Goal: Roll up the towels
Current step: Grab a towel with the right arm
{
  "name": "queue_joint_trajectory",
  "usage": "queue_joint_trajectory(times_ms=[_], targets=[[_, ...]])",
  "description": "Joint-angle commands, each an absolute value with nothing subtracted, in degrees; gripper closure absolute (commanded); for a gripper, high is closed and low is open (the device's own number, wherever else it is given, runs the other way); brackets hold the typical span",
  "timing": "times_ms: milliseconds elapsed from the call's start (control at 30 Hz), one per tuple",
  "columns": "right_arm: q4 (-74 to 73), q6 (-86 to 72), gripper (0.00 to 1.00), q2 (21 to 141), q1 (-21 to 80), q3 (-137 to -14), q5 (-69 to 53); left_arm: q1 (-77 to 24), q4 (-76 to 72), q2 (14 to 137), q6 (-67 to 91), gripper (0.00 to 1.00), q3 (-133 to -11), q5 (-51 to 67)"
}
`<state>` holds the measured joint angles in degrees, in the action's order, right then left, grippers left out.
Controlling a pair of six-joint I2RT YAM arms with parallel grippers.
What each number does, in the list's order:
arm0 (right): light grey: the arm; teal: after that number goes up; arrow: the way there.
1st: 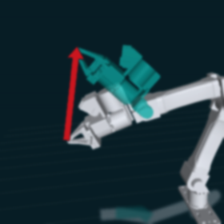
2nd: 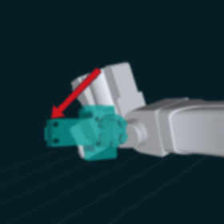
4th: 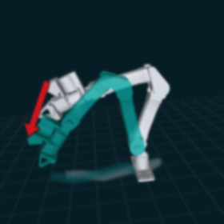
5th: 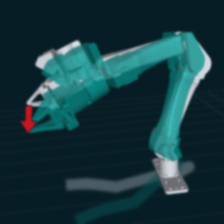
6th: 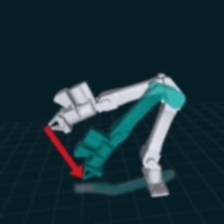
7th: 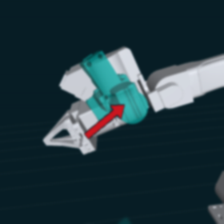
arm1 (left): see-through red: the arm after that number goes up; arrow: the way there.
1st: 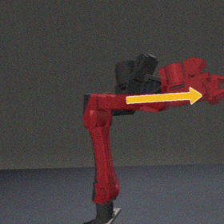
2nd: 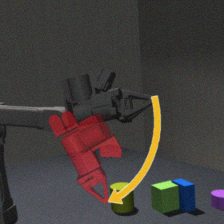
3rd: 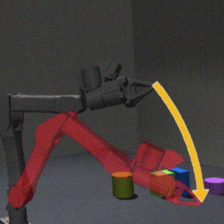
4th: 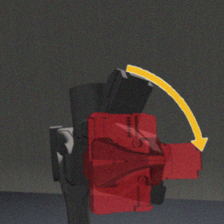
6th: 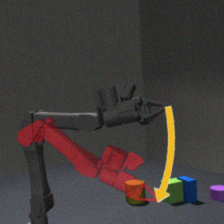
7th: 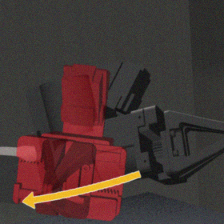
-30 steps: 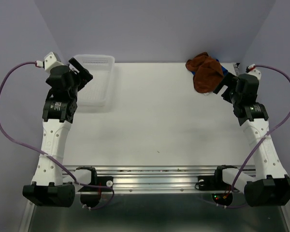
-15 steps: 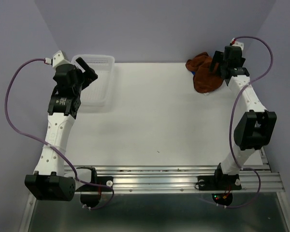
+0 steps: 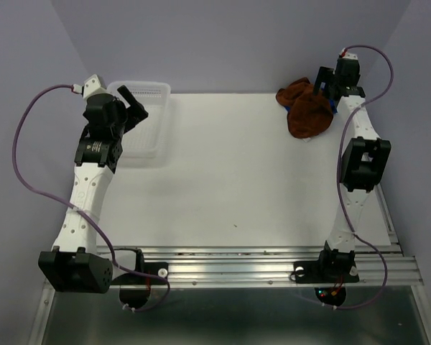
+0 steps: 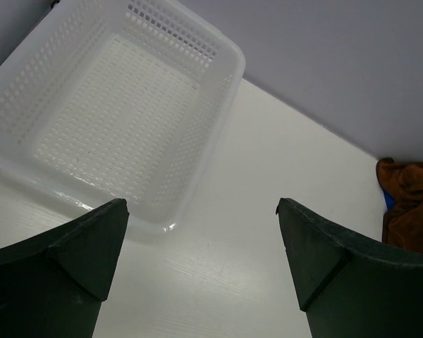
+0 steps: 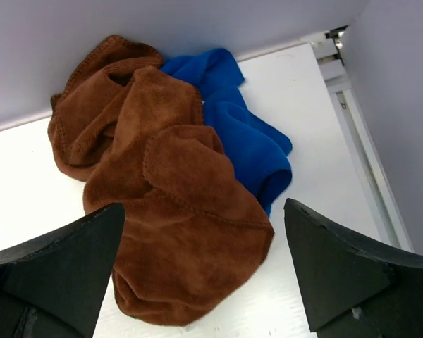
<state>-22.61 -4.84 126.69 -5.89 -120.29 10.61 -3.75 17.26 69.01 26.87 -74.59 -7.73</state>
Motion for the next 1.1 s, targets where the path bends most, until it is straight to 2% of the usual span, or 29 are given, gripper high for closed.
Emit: queue_joint_trajectory(times_ms=[0,133,333,633,667,767,800,867,900,933,1067], targets=[[-20.92,-4.22,0.01,129.81,-5.54,-127.42,7.13,-3.78,14.06,69.08,25.31,0.01,-74.0,-6.5],[-20.92,-5.36,0.03,134.03,-5.54,-131.38,6.5,-3.87,14.06,69.61,25.05,0.01,-74.09,-6.24],[-19.78,-8.26,0.13,137.9,-5.54,-133.24,7.21,-3.87,14.06,70.66,25.14,0.01,-74.18,-5.8],[-17.58,-8.7,0.58,137.99,-5.54,-131.14,8.43,-3.87,14.59,71.72,25.49,0.01,-75.32,-4.31],[-17.32,-8.7,0.68,137.81,-5.54,-131.05,8.87,-3.87,14.5,71.63,25.49,0.01,-75.24,-4.13],[-17.31,-8.0,0.8,137.64,-5.54,-130.78,9.75,-3.87,14.15,71.28,25.4,0.01,-74.79,-4.22],[-17.31,-7.82,0.8,137.64,-5.54,-130.78,9.93,-3.87,14.24,71.28,25.49,0.01,-74.88,-4.31],[-17.31,-7.3,0.92,137.72,-5.54,-130.78,10.46,-3.87,14.41,71.28,25.4,0.01,-75.06,-4.57],[-17.31,-7.21,0.92,137.72,-5.54,-130.78,10.46,-3.87,14.5,71.28,25.4,0.01,-75.06,-4.57],[-17.31,-7.03,0.99,137.72,-5.54,-130.35,10.55,-3.87,14.5,71.28,25.4,0.01,-75.06,-4.66],[-17.4,-5.63,0.99,136.94,-5.54,-129.73,7.57,-3.87,14.85,71.1,25.4,0.01,-75.41,-4.92]])
